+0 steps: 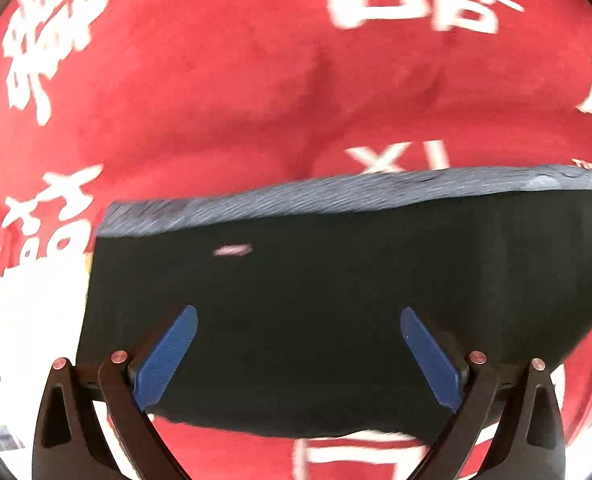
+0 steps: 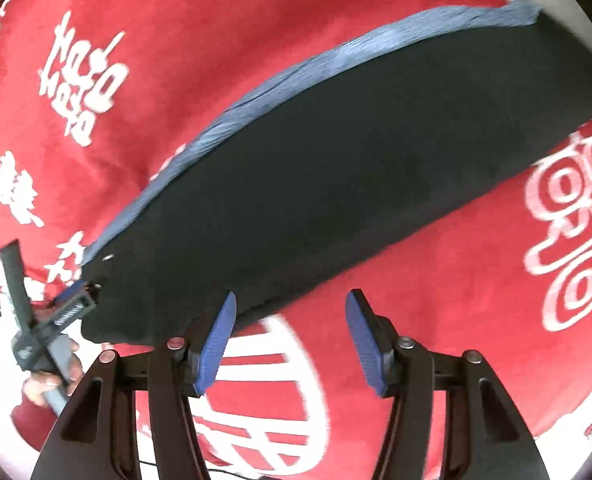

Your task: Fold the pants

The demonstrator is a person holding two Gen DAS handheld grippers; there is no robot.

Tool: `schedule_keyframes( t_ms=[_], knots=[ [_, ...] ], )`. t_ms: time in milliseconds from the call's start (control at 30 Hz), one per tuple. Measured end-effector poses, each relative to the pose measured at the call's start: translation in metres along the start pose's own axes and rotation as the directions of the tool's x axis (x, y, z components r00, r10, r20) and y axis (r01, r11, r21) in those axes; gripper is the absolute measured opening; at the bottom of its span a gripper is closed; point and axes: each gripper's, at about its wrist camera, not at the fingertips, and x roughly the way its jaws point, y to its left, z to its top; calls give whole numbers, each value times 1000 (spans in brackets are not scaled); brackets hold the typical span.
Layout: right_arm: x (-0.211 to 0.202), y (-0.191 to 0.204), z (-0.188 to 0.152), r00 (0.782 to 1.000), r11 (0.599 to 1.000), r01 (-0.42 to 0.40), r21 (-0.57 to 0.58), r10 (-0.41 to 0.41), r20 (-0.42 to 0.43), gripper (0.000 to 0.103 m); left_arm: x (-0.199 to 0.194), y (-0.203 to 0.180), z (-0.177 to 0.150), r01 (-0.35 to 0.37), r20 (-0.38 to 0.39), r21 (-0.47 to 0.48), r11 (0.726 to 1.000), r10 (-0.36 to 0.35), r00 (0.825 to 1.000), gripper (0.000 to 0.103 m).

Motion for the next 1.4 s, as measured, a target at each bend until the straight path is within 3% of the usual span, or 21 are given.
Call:
schedule_keyframes(
  t_ms=[167,333,600,933,967,1033,1133,1233,1300,1400],
  knots=[
    [31,31,-11,993,993,-117,23,117,-23,61,8,31,-19,-13,-6,-64,998,13,1000,102],
    [57,53,-31,966,971,-237,26,239,-96,61,12,45,-34,-10,-9,-106,994,9,1000,102],
    [88,71,-56,940,957,-288,32,289,-179,61,20,44,-47,12,-21,-111,994,-14,1000,102],
    [92,55,-46,926,930,-342,131,357,-118,61,42,39,-40,14,-46,-86,996,-18,999,102],
    [94,53,-45,922,923,-352,155,370,-115,58,45,37,-41,6,-53,-75,997,-10,999,102],
    [96,51,-39,917,916,-355,187,380,-122,15,47,30,-43,-21,-60,-32,999,19,998,102],
    [84,58,-33,914,914,-374,158,392,-107,11,41,26,-45,-12,-50,3,1000,12,999,102],
    [69,69,-42,936,942,-332,48,335,-108,10,40,24,-52,-16,-58,37,999,18,998,102],
    [76,64,-51,949,957,-288,39,290,-126,9,49,21,-58,-27,-86,67,997,32,996,102],
    [92,48,-61,955,966,-254,56,259,-144,7,50,11,-69,-68,-38,134,989,74,997,102]
  ],
)
